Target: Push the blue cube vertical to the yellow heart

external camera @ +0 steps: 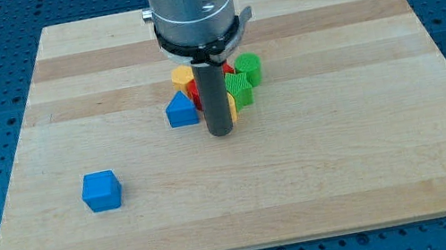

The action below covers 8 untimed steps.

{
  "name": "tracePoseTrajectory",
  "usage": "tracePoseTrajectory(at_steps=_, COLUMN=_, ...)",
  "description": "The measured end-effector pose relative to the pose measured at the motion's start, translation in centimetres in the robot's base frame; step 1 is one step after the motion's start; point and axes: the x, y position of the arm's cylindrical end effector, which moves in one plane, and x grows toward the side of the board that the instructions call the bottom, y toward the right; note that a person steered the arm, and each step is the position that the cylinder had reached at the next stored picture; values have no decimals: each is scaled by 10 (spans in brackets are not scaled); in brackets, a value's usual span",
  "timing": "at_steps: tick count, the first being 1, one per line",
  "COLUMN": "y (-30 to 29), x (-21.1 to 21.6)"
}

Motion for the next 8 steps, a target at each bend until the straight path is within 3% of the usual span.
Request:
tracePoseTrajectory(at_steps=2, y=-1, x=44)
tracePoseTrajectory(at_steps=6, y=-241, x=-4)
tracePoseTrajectory(at_steps=8, y=-246, x=45)
